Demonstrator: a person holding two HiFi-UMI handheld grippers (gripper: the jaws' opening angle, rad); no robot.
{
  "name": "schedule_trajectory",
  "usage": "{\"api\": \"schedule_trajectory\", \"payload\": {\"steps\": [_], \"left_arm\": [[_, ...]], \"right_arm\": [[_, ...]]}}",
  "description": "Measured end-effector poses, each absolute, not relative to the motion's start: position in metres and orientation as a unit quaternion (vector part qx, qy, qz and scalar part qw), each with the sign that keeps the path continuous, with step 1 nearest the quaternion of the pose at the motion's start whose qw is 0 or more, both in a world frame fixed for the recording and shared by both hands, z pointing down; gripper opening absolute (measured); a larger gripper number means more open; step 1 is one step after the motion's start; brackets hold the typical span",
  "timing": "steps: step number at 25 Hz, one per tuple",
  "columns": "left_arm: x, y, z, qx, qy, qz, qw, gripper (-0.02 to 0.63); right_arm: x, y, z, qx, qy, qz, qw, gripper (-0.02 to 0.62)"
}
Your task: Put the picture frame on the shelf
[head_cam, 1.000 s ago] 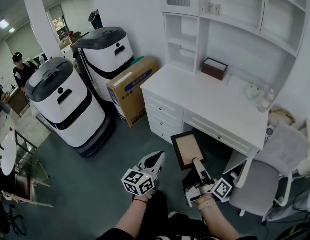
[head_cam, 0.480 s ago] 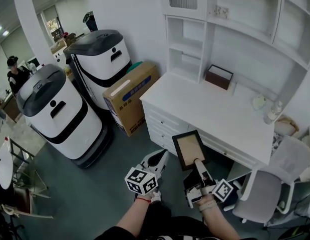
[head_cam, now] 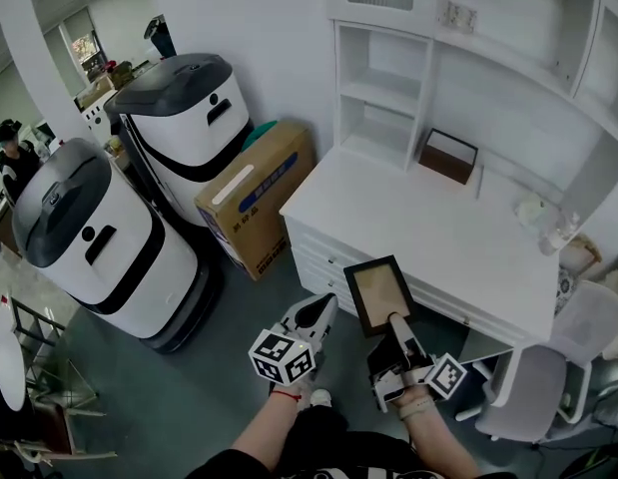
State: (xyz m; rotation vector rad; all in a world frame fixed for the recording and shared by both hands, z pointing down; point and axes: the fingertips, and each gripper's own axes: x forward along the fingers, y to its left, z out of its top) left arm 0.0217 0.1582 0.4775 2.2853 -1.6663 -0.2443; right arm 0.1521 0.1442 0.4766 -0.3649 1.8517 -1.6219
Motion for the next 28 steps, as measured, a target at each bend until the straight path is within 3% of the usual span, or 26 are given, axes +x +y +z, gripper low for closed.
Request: {"api": "schedule_trajectory", "payload": {"steps": [28], "left_arm": [[-0.102, 0.021, 0.509, 0.814, -0.551, -0.077, 0.171, 0.006]], "right_arm": [[0.005, 0.000, 0.499, -0.141, 0.698, -0.617, 0.336, 0.069]]}}
